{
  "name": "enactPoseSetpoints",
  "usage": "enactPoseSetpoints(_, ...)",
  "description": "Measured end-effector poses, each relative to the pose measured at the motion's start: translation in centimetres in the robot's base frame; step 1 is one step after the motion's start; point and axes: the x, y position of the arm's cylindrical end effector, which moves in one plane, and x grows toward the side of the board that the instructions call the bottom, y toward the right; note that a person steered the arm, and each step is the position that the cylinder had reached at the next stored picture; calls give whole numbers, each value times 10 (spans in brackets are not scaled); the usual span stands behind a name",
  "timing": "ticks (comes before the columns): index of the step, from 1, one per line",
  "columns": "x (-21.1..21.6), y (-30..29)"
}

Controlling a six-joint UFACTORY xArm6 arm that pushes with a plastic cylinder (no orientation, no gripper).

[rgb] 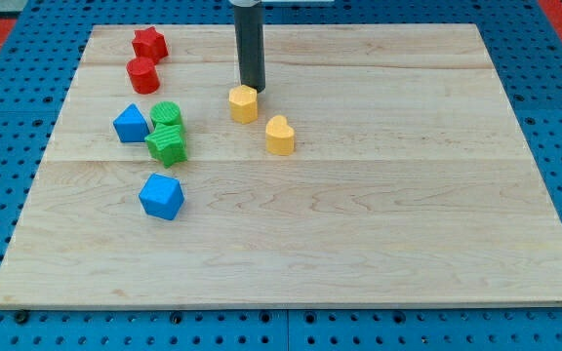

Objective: Push the red star towards left side of yellow hexagon

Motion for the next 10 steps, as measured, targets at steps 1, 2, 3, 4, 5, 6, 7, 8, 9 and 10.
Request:
enactPoseSetpoints(1, -45, -36)
enactPoseSetpoints(2, -66, -61)
enactPoseSetpoints(3, -124, -87)
enactPoseSetpoints(4, -127, -134)
enactPoseSetpoints(5, -80, -110)
enactPoseSetpoints(6, -121, -108)
enactPoseSetpoints(7, -125, -168)
enactPoseSetpoints(8, -81, -129)
enactPoseSetpoints(9, -47, -74)
enactPoseSetpoints(10, -80, -79)
